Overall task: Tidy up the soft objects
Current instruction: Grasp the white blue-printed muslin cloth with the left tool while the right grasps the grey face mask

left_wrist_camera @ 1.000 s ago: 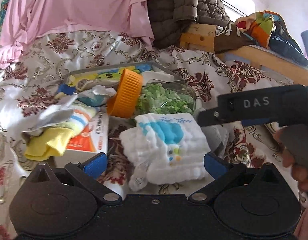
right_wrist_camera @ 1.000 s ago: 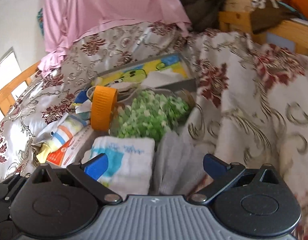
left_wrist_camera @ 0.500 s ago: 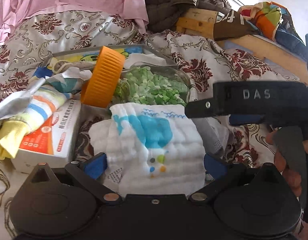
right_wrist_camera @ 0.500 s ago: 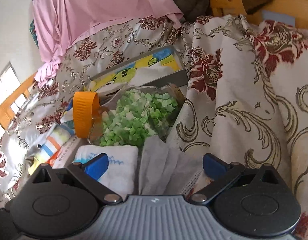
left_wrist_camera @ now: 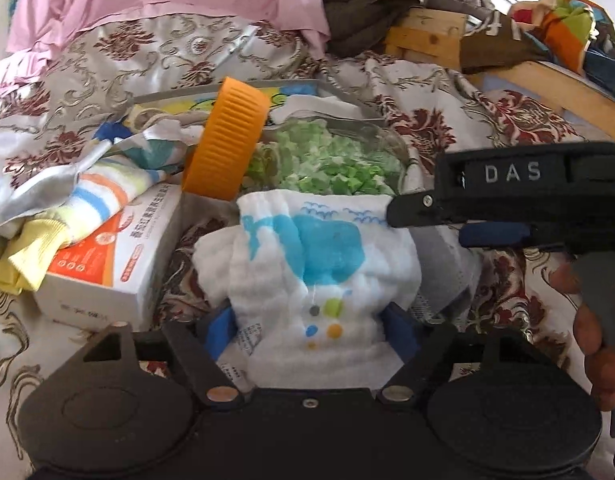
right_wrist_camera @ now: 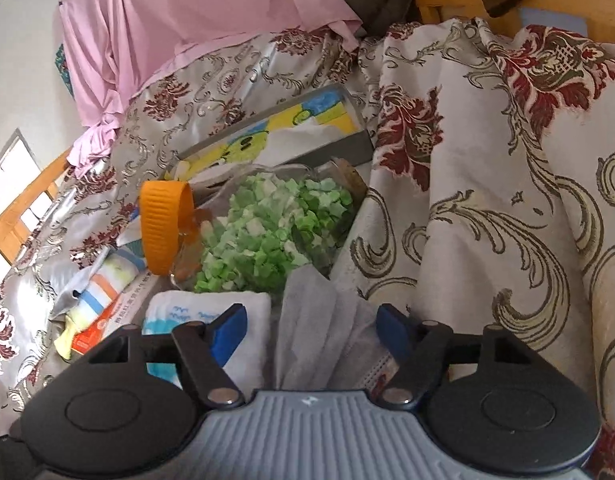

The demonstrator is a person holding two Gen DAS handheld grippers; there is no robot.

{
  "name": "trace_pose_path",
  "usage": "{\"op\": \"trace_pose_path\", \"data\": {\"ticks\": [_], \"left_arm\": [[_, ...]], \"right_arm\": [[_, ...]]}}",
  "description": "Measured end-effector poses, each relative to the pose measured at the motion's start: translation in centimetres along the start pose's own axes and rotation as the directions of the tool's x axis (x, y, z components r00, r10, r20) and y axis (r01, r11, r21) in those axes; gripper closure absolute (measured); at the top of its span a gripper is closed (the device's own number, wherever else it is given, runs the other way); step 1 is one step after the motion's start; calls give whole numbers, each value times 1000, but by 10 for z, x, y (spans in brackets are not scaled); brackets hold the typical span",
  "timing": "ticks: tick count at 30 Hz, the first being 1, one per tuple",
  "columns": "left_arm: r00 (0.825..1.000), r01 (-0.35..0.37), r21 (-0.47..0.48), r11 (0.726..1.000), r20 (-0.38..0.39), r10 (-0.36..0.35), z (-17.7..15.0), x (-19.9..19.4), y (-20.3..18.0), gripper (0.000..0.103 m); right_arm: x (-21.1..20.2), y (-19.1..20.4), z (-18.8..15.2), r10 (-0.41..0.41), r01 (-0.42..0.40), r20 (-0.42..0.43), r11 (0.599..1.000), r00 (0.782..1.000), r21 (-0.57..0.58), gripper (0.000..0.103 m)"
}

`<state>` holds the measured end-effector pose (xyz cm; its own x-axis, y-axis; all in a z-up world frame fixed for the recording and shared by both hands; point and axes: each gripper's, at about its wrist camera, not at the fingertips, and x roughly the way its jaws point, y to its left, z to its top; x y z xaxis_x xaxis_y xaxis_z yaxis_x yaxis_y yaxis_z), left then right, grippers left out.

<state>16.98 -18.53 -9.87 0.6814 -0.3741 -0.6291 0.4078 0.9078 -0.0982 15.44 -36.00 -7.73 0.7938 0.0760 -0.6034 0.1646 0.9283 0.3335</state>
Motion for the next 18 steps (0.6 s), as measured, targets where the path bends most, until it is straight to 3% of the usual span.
{"op": "trace_pose_path", "data": {"ticks": [8,14,18], "left_arm": [[997,-80,-103,991,-31,77,0,-10,16,56],[990,-134,-217,967,-70,121,-1,-18,37,61],[990,-131,-237,963,-86,114,0,-17,42,56]], "right_arm": [[6,8,-5,-49,47,-35,997,998,-59,29],[5,10,-9,-65,62,-38,995,997,-74,29],[3,9,-9,-78,74,-55,995,995,-74,29]]}}
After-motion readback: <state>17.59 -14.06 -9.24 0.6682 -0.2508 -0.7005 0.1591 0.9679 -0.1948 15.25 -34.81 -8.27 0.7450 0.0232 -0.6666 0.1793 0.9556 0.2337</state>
